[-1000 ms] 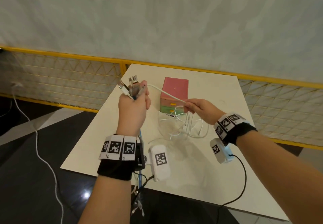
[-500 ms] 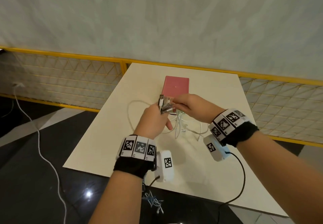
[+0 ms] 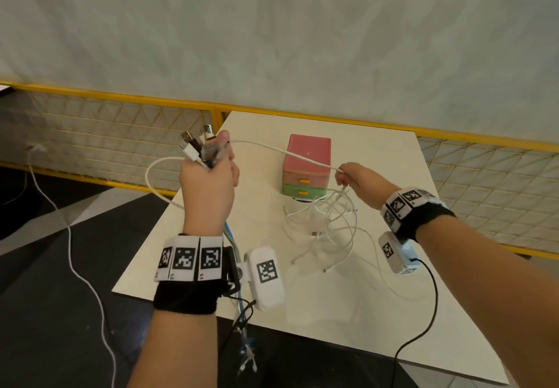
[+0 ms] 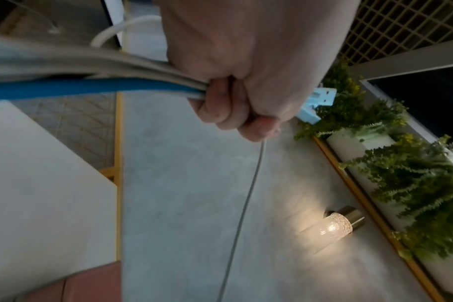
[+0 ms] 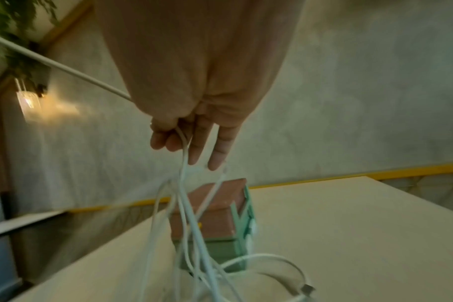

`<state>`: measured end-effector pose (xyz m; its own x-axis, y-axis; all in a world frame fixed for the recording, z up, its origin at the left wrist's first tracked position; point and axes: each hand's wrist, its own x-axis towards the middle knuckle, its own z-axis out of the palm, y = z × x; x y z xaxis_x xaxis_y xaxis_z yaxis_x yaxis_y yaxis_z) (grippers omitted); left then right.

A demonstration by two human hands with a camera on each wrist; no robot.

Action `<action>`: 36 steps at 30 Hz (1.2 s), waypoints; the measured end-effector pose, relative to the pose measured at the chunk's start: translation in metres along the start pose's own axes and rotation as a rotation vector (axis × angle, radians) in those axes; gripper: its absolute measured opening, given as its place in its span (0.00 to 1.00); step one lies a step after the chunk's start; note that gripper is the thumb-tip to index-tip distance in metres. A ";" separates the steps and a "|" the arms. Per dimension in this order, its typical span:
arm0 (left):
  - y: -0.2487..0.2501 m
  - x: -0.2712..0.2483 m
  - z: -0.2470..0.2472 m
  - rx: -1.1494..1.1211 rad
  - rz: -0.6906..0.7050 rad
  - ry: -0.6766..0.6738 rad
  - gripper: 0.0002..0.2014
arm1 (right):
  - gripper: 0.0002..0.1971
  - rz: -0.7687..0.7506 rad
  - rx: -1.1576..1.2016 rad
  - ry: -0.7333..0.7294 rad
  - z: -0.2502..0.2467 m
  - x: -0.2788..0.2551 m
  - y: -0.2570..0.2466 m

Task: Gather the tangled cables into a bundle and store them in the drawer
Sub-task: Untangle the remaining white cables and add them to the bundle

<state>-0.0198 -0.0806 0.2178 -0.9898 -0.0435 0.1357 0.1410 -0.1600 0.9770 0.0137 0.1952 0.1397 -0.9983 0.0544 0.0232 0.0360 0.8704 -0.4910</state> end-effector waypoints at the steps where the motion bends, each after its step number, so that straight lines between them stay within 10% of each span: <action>1: -0.001 0.003 -0.003 -0.001 0.007 0.017 0.10 | 0.12 -0.019 -0.010 0.033 -0.002 0.004 -0.001; 10: -0.021 0.012 -0.019 0.232 0.001 0.023 0.09 | 0.15 -0.056 -0.099 0.290 -0.029 0.018 -0.024; 22: -0.025 -0.012 0.014 0.513 -0.031 -0.660 0.21 | 0.16 -0.327 -0.141 0.408 -0.063 0.005 -0.063; 26: -0.025 -0.017 0.020 0.479 -0.025 -0.561 0.09 | 0.17 -0.379 -0.305 0.396 -0.061 0.000 -0.067; 36: -0.030 -0.018 0.008 0.485 -0.138 -0.428 0.16 | 0.22 -0.364 -0.649 0.469 -0.064 -0.002 -0.058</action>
<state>-0.0068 -0.0672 0.1874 -0.9329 0.3579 -0.0403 0.0861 0.3305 0.9399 0.0165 0.1762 0.2242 -0.8359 -0.2090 0.5075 -0.1184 0.9716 0.2051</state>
